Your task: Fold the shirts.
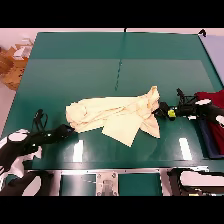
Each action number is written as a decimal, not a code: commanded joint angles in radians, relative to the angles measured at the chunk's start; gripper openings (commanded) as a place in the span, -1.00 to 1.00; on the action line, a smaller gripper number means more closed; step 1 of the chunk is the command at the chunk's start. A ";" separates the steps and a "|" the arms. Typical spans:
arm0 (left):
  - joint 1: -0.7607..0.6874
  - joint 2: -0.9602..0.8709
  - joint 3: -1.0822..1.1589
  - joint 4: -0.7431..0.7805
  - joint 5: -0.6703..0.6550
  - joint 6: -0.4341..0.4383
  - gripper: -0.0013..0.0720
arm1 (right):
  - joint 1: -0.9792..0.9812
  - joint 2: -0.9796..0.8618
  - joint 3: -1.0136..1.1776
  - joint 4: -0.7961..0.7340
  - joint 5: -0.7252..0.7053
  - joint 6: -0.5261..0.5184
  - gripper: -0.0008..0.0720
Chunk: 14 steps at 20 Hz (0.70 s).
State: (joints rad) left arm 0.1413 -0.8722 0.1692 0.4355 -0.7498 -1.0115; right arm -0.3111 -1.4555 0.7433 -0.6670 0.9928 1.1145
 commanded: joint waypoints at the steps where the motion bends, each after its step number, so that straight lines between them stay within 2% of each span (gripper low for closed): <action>1: -0.132 -0.009 -0.022 -0.132 0.180 0.025 0.29 | 0.000 0.000 0.001 0.006 0.004 0.000 -0.94; 3: -0.191 -0.056 -0.021 -0.170 0.217 0.026 0.29 | 0.000 0.000 0.001 0.006 0.006 -0.001 -0.94; 4: -0.208 -0.090 -0.021 -0.194 0.220 0.027 0.15 | 0.000 0.000 0.001 0.006 0.006 -0.001 -0.94; 6: -0.209 -0.132 -0.006 -0.200 0.198 0.081 -0.50 | 0.000 0.000 0.001 0.006 0.013 0.000 -0.94; 7: -0.209 -0.132 0.003 -0.199 0.189 0.097 -0.91 | 0.000 0.000 0.002 0.006 0.019 0.000 -0.94; 10: -0.205 -0.132 0.107 -0.109 0.079 0.091 -0.90 | -0.006 0.037 0.011 0.006 0.082 0.000 -0.95; 14: -0.205 -0.100 0.467 0.183 -0.172 -0.113 -0.91 | -0.056 0.218 0.172 0.090 0.295 0.039 -0.95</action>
State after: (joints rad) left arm -0.0620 -0.9909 0.4198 0.4301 -0.7429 -0.9997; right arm -0.3374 -1.3426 0.8246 -0.6395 1.1446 1.1225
